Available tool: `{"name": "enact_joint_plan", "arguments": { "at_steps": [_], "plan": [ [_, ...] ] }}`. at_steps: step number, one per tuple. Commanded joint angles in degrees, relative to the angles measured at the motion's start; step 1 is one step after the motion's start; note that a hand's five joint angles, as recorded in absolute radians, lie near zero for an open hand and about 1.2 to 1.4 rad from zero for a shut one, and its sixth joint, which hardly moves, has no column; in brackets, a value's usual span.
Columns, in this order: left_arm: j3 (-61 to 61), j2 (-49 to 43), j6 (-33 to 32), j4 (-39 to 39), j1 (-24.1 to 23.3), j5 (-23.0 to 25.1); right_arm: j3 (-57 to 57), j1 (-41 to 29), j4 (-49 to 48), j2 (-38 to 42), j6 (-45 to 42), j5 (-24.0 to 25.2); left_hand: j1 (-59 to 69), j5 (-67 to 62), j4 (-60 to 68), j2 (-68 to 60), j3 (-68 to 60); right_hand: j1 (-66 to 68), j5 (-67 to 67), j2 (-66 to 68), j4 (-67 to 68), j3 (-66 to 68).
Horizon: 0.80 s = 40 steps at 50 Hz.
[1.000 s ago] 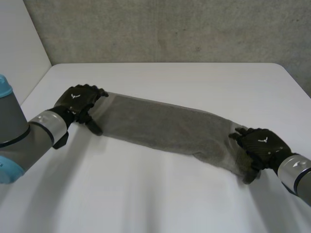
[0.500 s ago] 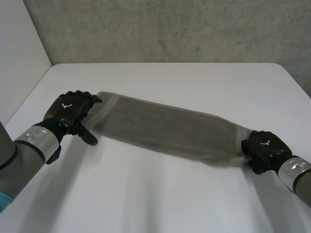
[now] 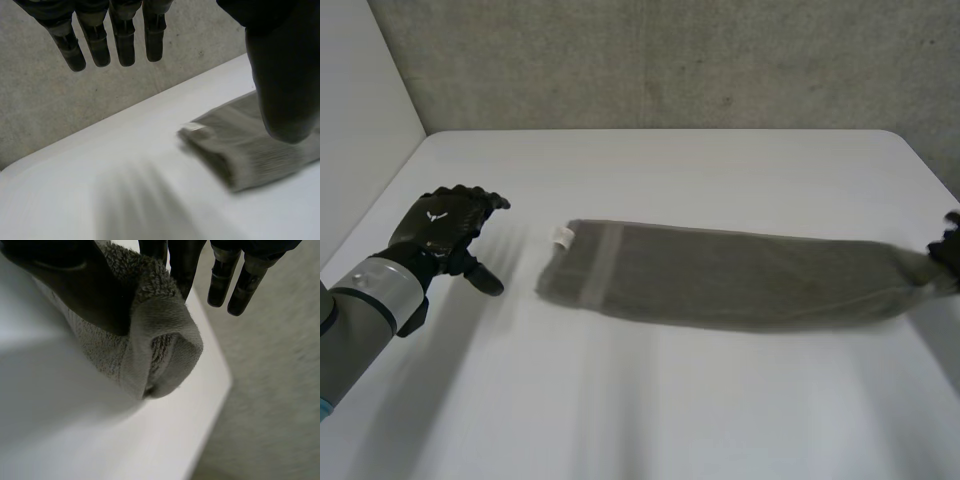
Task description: Fold the towel.
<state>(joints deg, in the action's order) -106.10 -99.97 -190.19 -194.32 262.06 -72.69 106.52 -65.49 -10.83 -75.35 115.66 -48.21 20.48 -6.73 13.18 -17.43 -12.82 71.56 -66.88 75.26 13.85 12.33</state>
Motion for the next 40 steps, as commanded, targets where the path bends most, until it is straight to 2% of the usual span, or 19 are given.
{"name": "enact_joint_plan", "arguments": {
  "at_steps": [1, 3, 6, 8, 9, 11, 12, 14, 15, 17, 18, 20, 21, 24, 29, 35, 40],
  "plan": [
    [-0.07, 0.74, 0.00, -0.09, -0.32, 0.00, -11.25, -0.34, 0.02, 0.30, -3.51, 6.37, -2.87, -0.88, -3.18, -0.19, 2.82, 8.44, -3.12, 4.74, -3.85, -2.33],
    [0.01, 0.92, 0.00, -0.09, -0.41, 0.00, -15.97, -6.98, -0.24, 0.38, -0.28, 5.94, -2.87, -0.88, -3.18, -0.19, 2.82, 8.44, -3.12, 4.74, -3.85, -2.33],
    [0.10, 1.01, 0.00, -0.09, -0.76, 0.00, -18.36, -11.24, -0.24, 0.47, 2.03, 5.14, -2.70, -1.05, -3.18, -0.35, 2.82, 8.44, -3.12, 4.74, -3.85, -2.33],
    [0.19, 1.01, 0.00, -0.09, -0.94, -0.09, -22.13, -19.29, -0.51, 1.08, 6.66, 1.65, -2.70, -1.05, -3.18, -0.36, 2.82, 8.44, -3.12, 4.74, -3.85, -2.33],
    [0.19, 1.01, 0.00, -0.09, -0.94, -0.09, -22.14, -19.33, -0.51, 1.09, 6.68, 1.63, -2.70, -1.05, -3.18, -0.36, 2.82, 8.44, -3.12, 4.74, -3.85, -2.33],
    [0.45, 1.01, 0.00, -0.18, -1.03, -0.09, -25.47, -27.20, -0.51, 3.18, 11.41, -3.01, -2.53, -1.22, -3.18, -0.52, 2.82, 8.44, -3.12, 4.74, -3.85, -2.33],
    [0.45, 1.01, 0.00, -0.18, -1.03, -0.09, -25.48, -27.24, -0.51, 3.20, 11.43, -3.03, -2.53, -1.22, -3.18, -0.52, 2.82, 8.44, -3.12, 4.74, -3.85, -2.33],
    [0.63, 1.01, 0.00, -0.35, -1.03, -0.09, -28.54, -35.46, -0.24, 6.87, 15.80, -7.23, -2.36, -1.39, -3.18, -0.69, 2.82, 8.44, -3.12, 4.74, -3.85, -2.33],
    [0.63, 1.01, 0.00, -0.61, -1.11, -0.09, -28.56, -35.50, -0.24, 6.89, 15.82, -7.25, -2.36, -1.39, -3.18, -0.69, 2.82, 8.44, -3.12, 4.74, -3.85, -2.33],
    [0.80, 1.01, 0.00, -1.05, -1.11, -0.09, -30.48, -43.20, -0.15, 10.56, 18.45, -10.75, -2.36, -1.39, -3.18, -0.69, 2.82, 8.44, -3.12, 4.74, -3.85, -2.33],
    [0.89, 1.01, 0.00, -1.23, -1.11, -0.09, -30.49, -43.23, -0.15, 10.58, 18.46, -10.77, -2.36, -1.39, -3.18, -0.69, 2.82, 8.44, -3.12, 4.74, -3.85, -2.33],
    [0.98, 1.01, 0.00, -1.32, -1.11, -0.09, -31.89, -49.97, -0.24, 14.08, 19.16, -13.74, -2.36, -1.39, -3.18, -0.69, 2.82, 8.44, -3.12, 4.74, -3.85, -2.33],
    [0.98, 1.01, 0.00, -1.32, -1.11, -0.09, -31.90, -50.00, -0.24, 14.09, 19.16, -13.76, -2.36, -1.39, -3.18, -0.69, 2.82, 8.44, -3.12, 4.74, -3.85, -2.33],
    [1.07, 0.92, 0.00, -1.41, -1.11, -0.09, -33.65, -57.63, -0.42, 19.97, 19.34, -16.12, -2.36, -1.39, -3.18, -0.69, 2.82, 8.44, -3.12, 4.74, -3.85, -2.33],
    [1.07, 0.57, 0.09, -2.11, -1.47, -0.09, -34.01, -60.90, -0.59, 23.32, 19.16, -16.83, -2.36, -1.39, -3.18, -0.69, 2.82, 8.44, -3.12, 4.74, -3.85, -2.33],
    [1.07, 0.13, 0.09, -3.34, -1.47, -0.09, -36.90, -65.82, -0.59, 29.29, 19.34, -22.62, -2.36, -1.39, -3.18, -0.69, 2.82, 8.44, -3.12, 4.74, -3.85, -2.33],
    [1.59, -0.13, 0.09, -3.96, -1.64, -0.09, -39.89, -66.52, -0.59, 30.79, 19.43, -24.56, -2.36, -1.39, -3.18, -0.69, 2.82, 8.44, -3.12, 4.74, -3.85, -2.33]
  ]
}}
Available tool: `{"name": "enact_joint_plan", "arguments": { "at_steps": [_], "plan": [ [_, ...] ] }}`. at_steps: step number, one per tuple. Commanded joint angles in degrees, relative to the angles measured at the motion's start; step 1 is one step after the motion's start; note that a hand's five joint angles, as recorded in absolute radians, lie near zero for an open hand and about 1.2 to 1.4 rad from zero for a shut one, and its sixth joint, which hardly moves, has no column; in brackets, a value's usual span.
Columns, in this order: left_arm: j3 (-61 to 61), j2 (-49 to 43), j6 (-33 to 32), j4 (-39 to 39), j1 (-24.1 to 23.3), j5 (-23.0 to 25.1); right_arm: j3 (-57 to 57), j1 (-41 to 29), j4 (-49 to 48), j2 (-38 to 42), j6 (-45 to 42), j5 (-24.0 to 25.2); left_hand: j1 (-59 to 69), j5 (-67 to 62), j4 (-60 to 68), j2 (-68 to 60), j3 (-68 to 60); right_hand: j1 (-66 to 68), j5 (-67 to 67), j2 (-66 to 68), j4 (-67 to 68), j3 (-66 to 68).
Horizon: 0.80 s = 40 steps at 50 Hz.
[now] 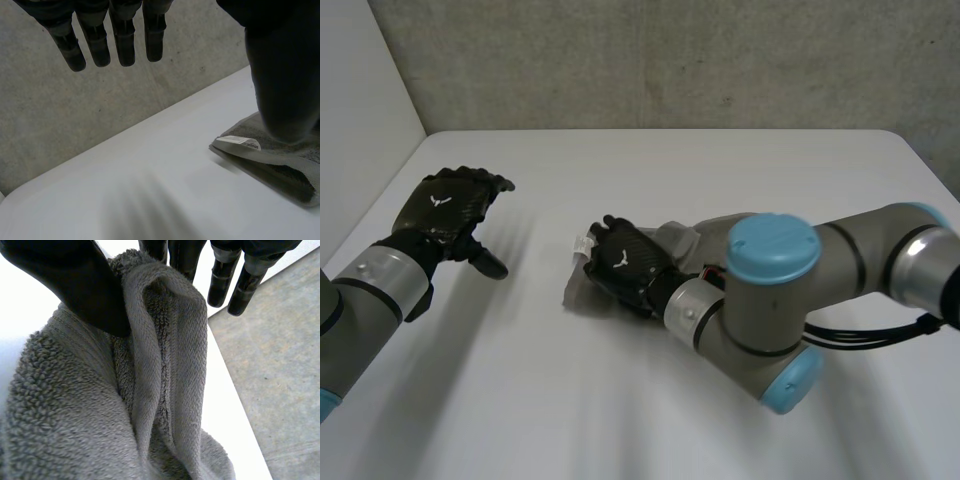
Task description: Fold the towel.
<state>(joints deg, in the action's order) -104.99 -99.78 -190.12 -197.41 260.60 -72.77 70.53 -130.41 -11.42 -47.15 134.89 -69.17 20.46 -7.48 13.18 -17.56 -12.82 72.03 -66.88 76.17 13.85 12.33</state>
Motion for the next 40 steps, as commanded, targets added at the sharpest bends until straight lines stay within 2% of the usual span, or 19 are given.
{"name": "enact_joint_plan", "arguments": {
  "at_steps": [1, 7, 8, 9, 10, 11, 12, 13, 15, 17, 20, 22, 24, 28, 33, 40],
  "plan": [
    [0.49, -0.32, 0.02, -0.88, -0.18, 0.00, -3.91, -1.61, 0.00, 2.59, 0.19, -3.60, -2.34, -0.65, -3.18, -0.56, 2.82, 7.97, -3.12, 3.83, -3.85, -2.33],
    [2.06, -0.50, 0.45, -1.40, -1.66, -1.05, -9.44, -3.01, 0.09, 5.32, 0.28, -4.48, -2.34, -0.65, -3.18, -0.56, 2.82, 7.97, -3.12, 3.83, -3.85, -2.33],
    [2.59, -0.76, 1.15, -1.40, -2.37, -1.66, -10.40, -3.27, 0.09, 6.10, 0.54, -4.65, -2.34, -0.65, -3.18, -0.56, 2.82, 1.54, 3.32, -2.60, -3.85, -2.33],
    [2.59, -0.76, 1.16, -1.40, -2.37, -1.67, -10.93, -3.36, 0.17, 6.54, 1.41, -4.83, -2.34, -0.65, -3.18, -0.56, 2.82, -21.84, 26.70, -25.98, -3.85, -2.33],
    [3.12, -0.85, 1.94, -1.40, -3.24, -2.37, -10.94, -3.36, 0.17, 6.55, 1.42, -4.83, -2.34, -0.65, -3.18, -0.56, 2.82, -22.07, 26.93, -26.21, -3.85, -2.33],
    [3.64, -1.03, 2.91, -1.32, -4.12, -2.98, -11.11, -3.71, 0.26, 6.72, 3.25, -4.74, -2.34, -0.65, -3.18, -0.56, 2.82, -55.72, 60.57, -59.85, -3.85, -2.33],
    [3.65, -1.03, 2.92, -1.31, -4.13, -2.99, -11.11, -3.72, 0.26, 6.72, 3.27, -4.74, -2.34, -0.65, -3.18, -0.56, 2.82, -56.05, 60.91, -60.19, -3.85, -2.33],
    [4.17, -1.29, 3.79, -1.23, -4.91, -3.42, -11.03, -4.06, 0.35, 6.46, 5.71, -4.74, -2.34, -0.65, -3.18, -0.56, 2.82, -71.87, 66.88, -76.01, -3.85, -2.33],
    [4.44, -1.47, 4.50, -1.23, -5.54, -3.69, -10.50, -4.16, 0.44, 5.85, 8.81, -4.65, -2.34, -0.65, -3.18, -0.56, 2.82, -72.03, 66.88, -76.17, -3.85, -2.33],
    [4.79, -1.55, 4.85, -1.23, -6.33, -3.87, -9.01, -3.72, 0.70, 2.88, 15.98, -4.04, -2.34, -0.65, -3.18, -0.56, 2.82, -72.03, 66.88, -76.17, -3.85, -2.33],
    [5.76, -2.17, 5.20, -1.31, -8.44, -4.13, -7.51, -3.45, 0.79, 0.40, 19.79, -4.04, -2.34, -0.65, -3.18, -0.56, 2.82, -72.03, 66.88, -76.17, -3.85, -2.33],
    [7.16, -3.31, 5.72, -1.31, -11.24, -5.00, -4.45, -2.58, 2.01, -4.76, 26.00, -3.95, -2.34, -0.65, -3.18, -0.56, 2.82, -72.03, 66.88, -76.17, -3.85, -2.33],
    [7.86, -3.92, 6.25, -1.31, -12.55, -5.62, -2.96, -1.70, 3.32, -7.40, 27.77, -3.86, -2.34, -0.65, -3.18, -0.56, 2.82, -72.03, 66.88, -76.17, -3.85, -2.33],
    [9.54, -5.60, 7.22, -1.14, -14.94, -6.59, 0.31, 0.85, 6.94, -12.52, 28.58, -3.95, -2.34, -0.65, -3.18, -0.56, 2.82, -72.03, 66.88, -76.17, -3.85, -2.33],
    [12.00, -8.76, 8.80, -0.88, -18.54, -7.12, 9.16, 9.36, 13.08, -20.07, 28.14, -4.13, -2.34, -0.65, -3.18, -0.56, 2.82, -72.03, 66.88, -76.17, -3.85, -2.33],
    [16.47, -16.13, 8.98, -0.96, -22.93, -9.57, 20.06, 15.96, 11.87, -22.72, 27.09, -3.69, -2.17, -0.81, -3.18, -0.73, 2.82, -71.87, 66.88, -76.01, -3.85, -2.33]
  ]
}}
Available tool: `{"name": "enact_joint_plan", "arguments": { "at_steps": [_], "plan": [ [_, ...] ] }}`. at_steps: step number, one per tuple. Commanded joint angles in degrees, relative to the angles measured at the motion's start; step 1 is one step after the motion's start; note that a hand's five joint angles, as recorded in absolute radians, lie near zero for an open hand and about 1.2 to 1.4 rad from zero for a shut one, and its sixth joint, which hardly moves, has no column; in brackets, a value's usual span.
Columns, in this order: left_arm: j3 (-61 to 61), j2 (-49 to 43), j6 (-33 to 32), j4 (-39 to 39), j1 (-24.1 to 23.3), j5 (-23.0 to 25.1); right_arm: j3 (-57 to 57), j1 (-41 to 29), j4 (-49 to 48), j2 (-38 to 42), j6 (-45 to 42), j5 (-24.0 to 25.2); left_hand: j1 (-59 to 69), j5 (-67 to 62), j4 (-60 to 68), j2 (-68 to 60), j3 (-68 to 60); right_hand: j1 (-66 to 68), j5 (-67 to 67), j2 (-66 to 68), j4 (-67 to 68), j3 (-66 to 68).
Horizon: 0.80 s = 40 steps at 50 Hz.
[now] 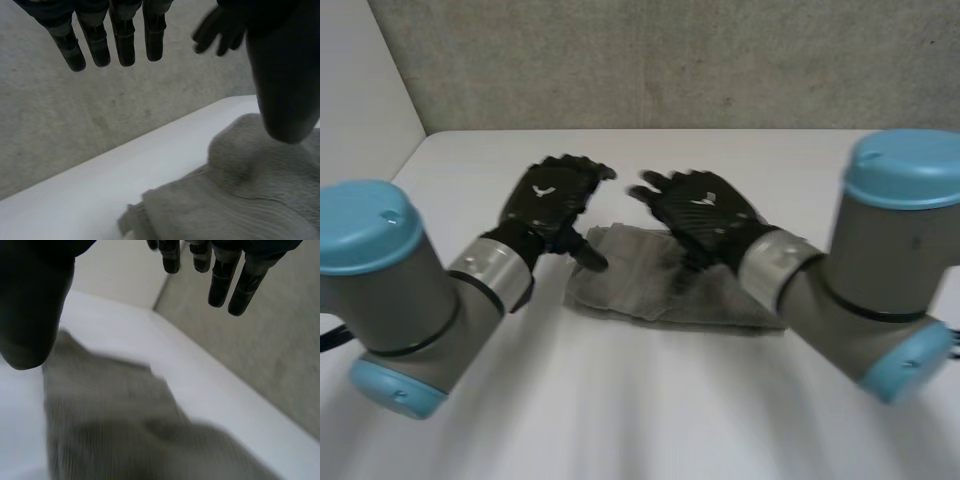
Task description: Fold the towel.
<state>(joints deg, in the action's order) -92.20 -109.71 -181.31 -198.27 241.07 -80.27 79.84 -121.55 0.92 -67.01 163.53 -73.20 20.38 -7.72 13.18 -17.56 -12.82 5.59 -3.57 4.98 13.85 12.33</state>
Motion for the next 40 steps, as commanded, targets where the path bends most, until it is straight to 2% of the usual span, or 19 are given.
{"name": "enact_joint_plan", "arguments": {
  "at_steps": [1, 7, 9, 13, 19, 25, 27, 34, 36, 40],
  "plan": [
    [3.69, -6.22, 0.16, -0.10, -3.41, -2.08, 12.69, 8.16, -1.61, -2.86, -2.25, 0.34, -2.09, -0.57, -3.18, -0.73, 2.82, -5.26, 3.57, -4.65, -3.85, -2.33],
    [7.37, -12.71, -0.36, -0.02, -3.85, -5.07, 18.86, 11.42, -7.43, -2.51, -5.33, -0.02, -0.91, -1.74, -3.18, -1.90, 2.82, -1.90, 3.57, -1.28, -3.85, -2.33],
    [7.90, -13.94, -0.45, -0.28, -3.77, -5.77, 21.84, 13.44, -11.45, -2.07, -6.12, -0.19, -0.74, -1.91, -3.18, -2.07, 2.82, 4.47, 3.51, 5.08, -3.85, -2.33],
    [8.26, -15.44, -0.71, -0.63, -3.50, -6.22, 23.17, 14.59, -12.96, -1.98, -6.21, -0.45, -0.74, -1.92, -3.18, -2.07, 2.82, 8.87, -0.89, 9.48, -3.85, -2.33],
    [7.56, -16.24, -1.77, -0.81, -2.10, -6.30, 25.80, 16.69, -14.37, -1.89, -6.21, 0.25, -0.74, -1.92, -3.18, -2.07, 2.82, 28.17, -20.19, 28.78, -3.85, -2.33],
    [7.12, -16.59, -2.21, -1.86, -1.48, -6.65, 26.95, 17.05, -16.13, -1.63, -6.03, 0.34, -0.74, -1.92, -3.18, -2.07, 2.82, 41.67, -33.69, 42.28, -3.85, -2.33],
    [7.03, -16.76, -2.30, -1.95, -0.87, -7.53, 27.13, 17.14, -16.83, -0.49, -6.03, 0.42, -0.74, -1.92, -3.18, -2.07, 2.82, 51.88, -43.90, 52.49, -3.85, -2.33],
    [6.68, -16.76, -2.30, -1.86, 0.19, -8.24, 27.13, 17.40, -17.01, 0.48, -6.03, 0.42, -0.74, -1.92, -3.18, -2.07, 2.82, 63.70, -55.72, 64.32, -3.85, -2.33],
    [5.19, -16.59, -2.30, -2.12, 0.89, -7.97, 27.21, 17.66, -17.01, 0.48, -6.03, 0.51, -0.74, -1.92, -3.18, -2.07, 2.82, 71.40, -63.42, 72.02, -3.85, -2.33],
    [4.31, -16.32, -2.30, -2.12, 1.24, -8.06, 27.48, 17.75, -17.01, 0.48, -6.03, 0.69, -0.74, -1.92, -3.18, -2.07, 2.82, 74.41, -66.43, 75.02, -3.85, -2.33]
  ]
}}
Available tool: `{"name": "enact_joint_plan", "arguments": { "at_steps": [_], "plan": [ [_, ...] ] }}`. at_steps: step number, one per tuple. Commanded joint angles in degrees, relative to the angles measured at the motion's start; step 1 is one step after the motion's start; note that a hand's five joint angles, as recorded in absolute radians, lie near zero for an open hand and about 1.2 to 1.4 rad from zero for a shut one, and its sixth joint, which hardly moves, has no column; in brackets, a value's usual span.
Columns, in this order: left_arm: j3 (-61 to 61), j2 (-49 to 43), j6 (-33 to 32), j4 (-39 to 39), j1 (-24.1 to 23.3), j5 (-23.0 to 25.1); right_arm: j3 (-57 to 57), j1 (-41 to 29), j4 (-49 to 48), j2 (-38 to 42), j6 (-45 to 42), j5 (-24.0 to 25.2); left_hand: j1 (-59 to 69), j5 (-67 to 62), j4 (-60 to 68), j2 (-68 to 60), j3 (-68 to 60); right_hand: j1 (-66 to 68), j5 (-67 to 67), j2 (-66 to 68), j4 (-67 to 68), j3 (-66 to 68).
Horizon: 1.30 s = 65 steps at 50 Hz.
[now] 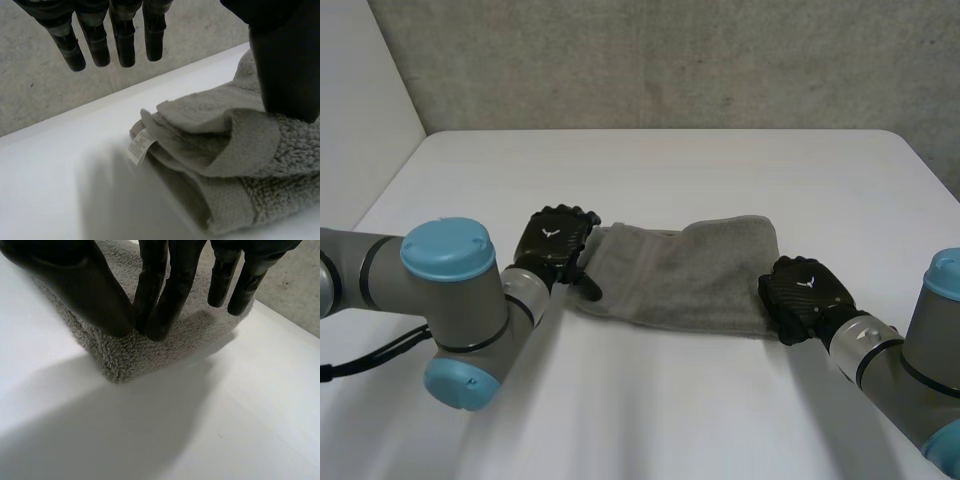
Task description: Fold the towel.
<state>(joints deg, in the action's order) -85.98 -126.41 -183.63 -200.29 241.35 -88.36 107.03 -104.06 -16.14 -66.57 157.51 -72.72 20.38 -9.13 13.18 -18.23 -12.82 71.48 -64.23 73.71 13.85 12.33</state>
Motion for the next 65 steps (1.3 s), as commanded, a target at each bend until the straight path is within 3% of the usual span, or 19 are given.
{"name": "enact_joint_plan", "arguments": {
  "at_steps": [1, 19, 20, 21, 22, 23, 24, 25, 37, 45, 62, 65],
  "plan": [
    [-2.52, 0.46, 0.11, -0.10, 1.05, 0.12, 0.46, 0.27, 0.05, 0.04, -0.01, 0.48, -0.91, -0.34, -3.18, -1.23, 2.82, 8.52, -5.77, 6.29, -3.85, -2.33],
    [-7.09, 5.55, 0.20, 0.08, 1.23, 0.12, 2.66, 5.71, 0.23, -2.42, -0.27, 1.53, -0.91, -0.34, -3.18, -1.23, 2.82, 8.24, -5.49, 6.02, -3.85, -2.33],
    [-7.09, 5.56, 0.20, 0.08, 1.23, 0.12, 2.57, 5.80, 0.32, -3.20, -0.27, 1.27, -0.91, -0.34, -3.18, -1.23, 2.82, -7.08, 9.83, -9.30, -3.85, -2.33],
    [-7.35, 6.78, 0.20, 0.08, 1.32, 0.12, 2.57, 5.80, 0.32, -3.21, -0.27, 1.27, -0.74, -0.50, -3.18, -1.40, 2.82, -7.23, 9.98, -9.46, -3.85, -2.33],
    [-7.36, 6.79, 0.20, 0.08, 1.32, 0.12, 2.75, 5.98, 0.32, -4.43, -0.19, 0.83, -0.74, -0.51, -3.18, -1.40, 2.82, -32.71, 35.46, -34.94, -3.85, -2.33],
    [-7.44, 8.18, 0.29, 0.08, 1.32, 0.12, 2.75, 5.98, 0.32, -4.44, -0.19, 0.83, -0.91, -0.34, -3.18, -1.23, 2.82, -32.97, 35.72, -35.19, -3.85, -2.33],
    [-7.45, 8.20, 0.29, 0.08, 1.32, 0.12, 2.84, 6.15, 0.49, -6.10, -0.19, 0.66, -0.91, -0.34, -3.18, -1.23, 2.82, -54.62, 57.37, -56.84, -3.85, -2.33],
    [-7.53, 9.94, 0.38, 0.08, 1.23, 0.12, 2.92, 6.07, 0.58, -7.24, -0.10, 0.31, -0.91, -0.34, -3.18, -1.23, 2.82, -56.50, 59.25, -58.73, -3.85, -2.33],
    [-9.20, 17.60, 0.99, 0.61, 0.35, 0.29, 5.03, 5.36, -0.03, -10.68, 5.07, 0.56, -1.41, 0.17, -3.18, -0.73, 2.82, -55.18, 57.93, -57.41, -3.85, -2.33],
    [-12.45, 17.51, 1.17, 0.52, 0.53, 0.38, 5.56, 5.01, -3.54, -7.01, 8.60, 0.83, -1.41, 0.17, -3.18, -0.73, 2.82, -45.60, 48.35, -47.82, -3.85, -2.33],
    [-13.25, 16.99, 6.88, 0.43, 1.14, 0.82, 4.24, 4.13, -4.34, -0.84, 8.60, 1.09, -2.92, 1.68, -3.18, 0.78, 2.82, -45.09, 47.84, -47.31, -3.85, -2.33],
    [-13.42, 16.90, 7.06, 0.43, 1.23, 0.82, 4.07, 4.13, -5.39, -0.75, 8.60, 1.09, -3.26, 2.02, -3.18, 1.12, 2.82, -34.05, 36.80, -36.28, -3.85, -2.33]
  ]
}}
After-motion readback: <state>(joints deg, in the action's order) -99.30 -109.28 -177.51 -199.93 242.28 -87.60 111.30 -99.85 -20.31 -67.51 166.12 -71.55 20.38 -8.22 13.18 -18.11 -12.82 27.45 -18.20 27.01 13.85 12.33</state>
